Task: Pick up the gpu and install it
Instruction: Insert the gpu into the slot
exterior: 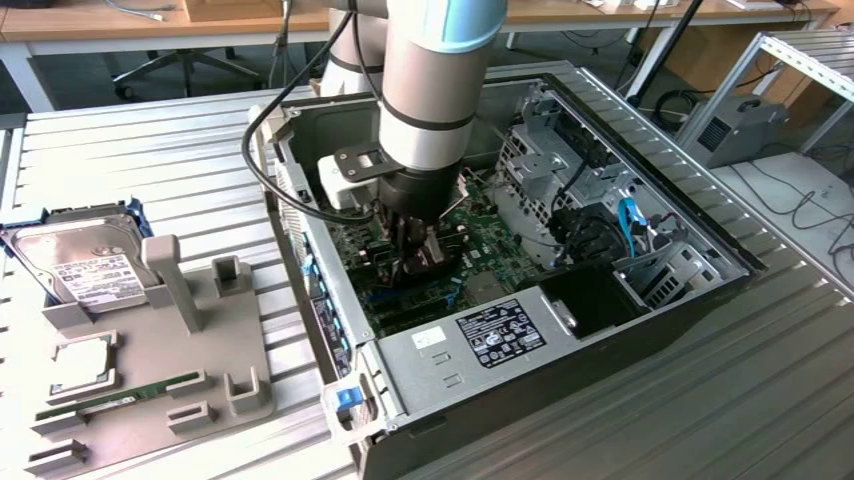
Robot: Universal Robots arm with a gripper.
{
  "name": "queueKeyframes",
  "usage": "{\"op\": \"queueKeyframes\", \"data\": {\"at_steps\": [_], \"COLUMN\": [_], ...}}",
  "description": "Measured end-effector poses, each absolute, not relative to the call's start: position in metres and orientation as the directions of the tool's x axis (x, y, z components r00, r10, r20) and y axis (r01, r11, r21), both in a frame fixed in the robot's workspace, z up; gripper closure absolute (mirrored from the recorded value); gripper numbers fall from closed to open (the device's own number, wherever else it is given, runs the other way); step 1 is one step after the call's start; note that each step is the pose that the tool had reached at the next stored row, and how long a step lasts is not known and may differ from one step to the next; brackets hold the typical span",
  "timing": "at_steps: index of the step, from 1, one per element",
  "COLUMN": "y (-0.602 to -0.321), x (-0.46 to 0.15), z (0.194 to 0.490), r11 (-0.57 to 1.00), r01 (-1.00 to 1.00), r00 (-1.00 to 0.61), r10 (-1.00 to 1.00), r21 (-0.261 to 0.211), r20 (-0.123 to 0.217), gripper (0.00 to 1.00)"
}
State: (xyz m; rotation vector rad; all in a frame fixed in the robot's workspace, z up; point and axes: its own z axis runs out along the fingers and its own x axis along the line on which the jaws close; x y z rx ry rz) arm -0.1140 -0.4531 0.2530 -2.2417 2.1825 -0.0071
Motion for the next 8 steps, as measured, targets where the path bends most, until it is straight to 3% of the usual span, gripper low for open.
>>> {"op": "queueKeyframes", "data": {"at_steps": [8], "y": [-0.4531], "x": [-0.114], "z": [0.2523], "r11": [-0.027], "r01": [-1.0], "r00": [0.027], "r10": [-1.0], "r21": [-0.012], "r20": [-0.006], "gripper": [0.74]}}
